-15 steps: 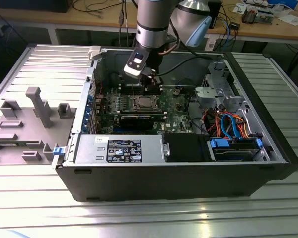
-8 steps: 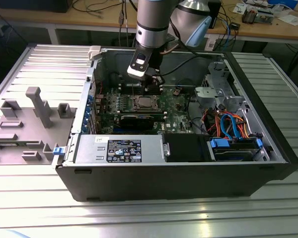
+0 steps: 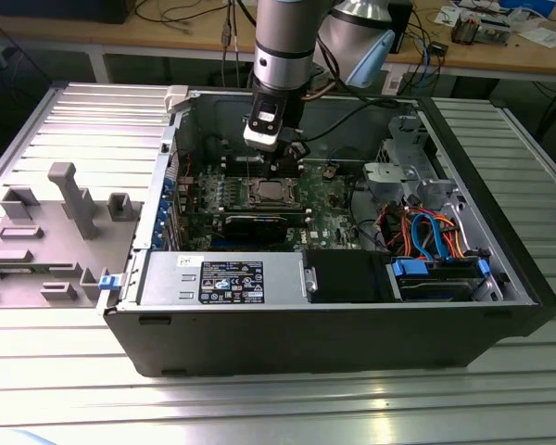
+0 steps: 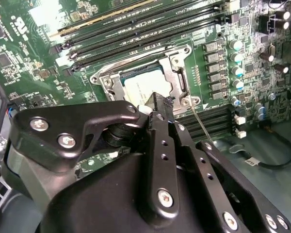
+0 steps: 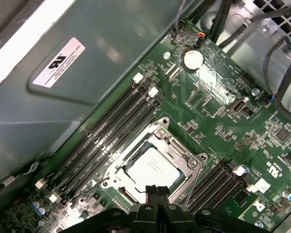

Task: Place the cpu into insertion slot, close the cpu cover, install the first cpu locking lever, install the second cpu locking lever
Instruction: 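Install the first cpu locking lever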

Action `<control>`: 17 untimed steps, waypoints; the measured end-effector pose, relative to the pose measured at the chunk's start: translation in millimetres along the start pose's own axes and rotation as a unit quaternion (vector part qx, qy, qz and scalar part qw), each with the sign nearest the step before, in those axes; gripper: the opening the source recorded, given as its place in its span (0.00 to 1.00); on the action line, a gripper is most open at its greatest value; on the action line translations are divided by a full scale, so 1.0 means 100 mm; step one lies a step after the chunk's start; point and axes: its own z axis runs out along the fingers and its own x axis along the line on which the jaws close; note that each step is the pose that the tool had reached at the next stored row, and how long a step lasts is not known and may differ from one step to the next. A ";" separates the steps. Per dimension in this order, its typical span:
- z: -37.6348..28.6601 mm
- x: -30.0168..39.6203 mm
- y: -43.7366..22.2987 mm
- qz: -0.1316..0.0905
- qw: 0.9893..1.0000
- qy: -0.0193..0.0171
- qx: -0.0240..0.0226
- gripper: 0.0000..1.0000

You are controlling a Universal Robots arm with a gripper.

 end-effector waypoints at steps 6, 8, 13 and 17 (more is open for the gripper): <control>0.000 0.000 0.000 -0.001 1.000 0.000 0.000 0.11; 0.000 0.000 0.000 -0.001 1.000 0.000 0.000 0.11; 0.000 0.000 0.000 -0.035 0.999 0.000 0.001 0.11; 0.000 0.000 0.000 -0.079 0.997 -0.001 0.002 0.11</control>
